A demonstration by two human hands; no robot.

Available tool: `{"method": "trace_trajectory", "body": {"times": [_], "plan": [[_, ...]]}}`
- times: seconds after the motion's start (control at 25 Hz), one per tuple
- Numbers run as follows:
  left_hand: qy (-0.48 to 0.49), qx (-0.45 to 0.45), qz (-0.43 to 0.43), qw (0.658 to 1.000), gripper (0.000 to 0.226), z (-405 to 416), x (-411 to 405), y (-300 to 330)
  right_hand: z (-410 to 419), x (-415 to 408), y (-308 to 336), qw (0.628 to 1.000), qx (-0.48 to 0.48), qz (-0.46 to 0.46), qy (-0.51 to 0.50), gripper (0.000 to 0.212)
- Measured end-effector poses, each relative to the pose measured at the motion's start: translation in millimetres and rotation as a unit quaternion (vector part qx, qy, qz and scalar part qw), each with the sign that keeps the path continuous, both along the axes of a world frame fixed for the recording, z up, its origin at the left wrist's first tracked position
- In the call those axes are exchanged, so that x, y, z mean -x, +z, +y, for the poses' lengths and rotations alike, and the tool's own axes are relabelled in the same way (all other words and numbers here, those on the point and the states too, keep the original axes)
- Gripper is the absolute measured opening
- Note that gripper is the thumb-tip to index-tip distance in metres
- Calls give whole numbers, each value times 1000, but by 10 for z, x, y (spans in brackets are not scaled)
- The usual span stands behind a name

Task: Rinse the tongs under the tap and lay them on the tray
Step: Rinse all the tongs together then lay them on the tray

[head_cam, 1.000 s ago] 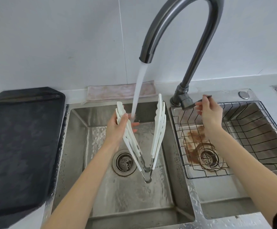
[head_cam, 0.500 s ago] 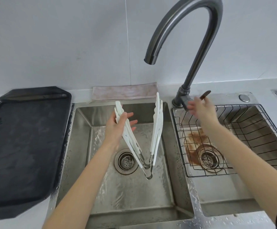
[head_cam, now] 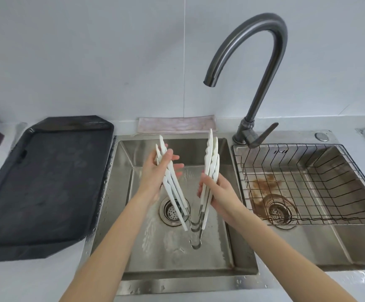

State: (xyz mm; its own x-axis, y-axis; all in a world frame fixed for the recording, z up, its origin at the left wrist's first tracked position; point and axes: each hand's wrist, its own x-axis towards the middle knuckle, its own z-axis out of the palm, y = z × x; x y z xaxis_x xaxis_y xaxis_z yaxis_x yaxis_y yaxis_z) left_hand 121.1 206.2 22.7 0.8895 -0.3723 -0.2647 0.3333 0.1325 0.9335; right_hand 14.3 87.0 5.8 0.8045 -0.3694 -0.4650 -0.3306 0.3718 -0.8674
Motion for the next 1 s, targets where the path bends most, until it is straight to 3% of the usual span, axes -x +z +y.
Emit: {"method": "trace_trajectory", "body": {"times": [0.2, 0.4, 0.56, 0.68, 0.88, 1.0], "plan": [[0, 65, -27, 998, 17, 33, 158, 153, 37, -5, 135, 996, 45, -60, -51, 9], [-68, -8, -68, 995, 17, 129, 377, -4, 138, -40, 198, 990, 35, -107, -89, 5], [-130, -121, -82, 981, 10, 284, 483, -233, 83, -28, 51, 984, 172, -42, 17, 17], [-161, -190, -91, 964, 21, 420, 472, -371, 96, -8, -87, 964, 250, -3, 87, 26], [-167, -189, -61, 966, 17, 511, 377, -400, 134, -52, -166, 962, 258, 4, 85, 25], [-152, -185, -57, 969, 15, 575, 301, -369, 196, -170, -192, 958, 268, 20, 102, 38]]}}
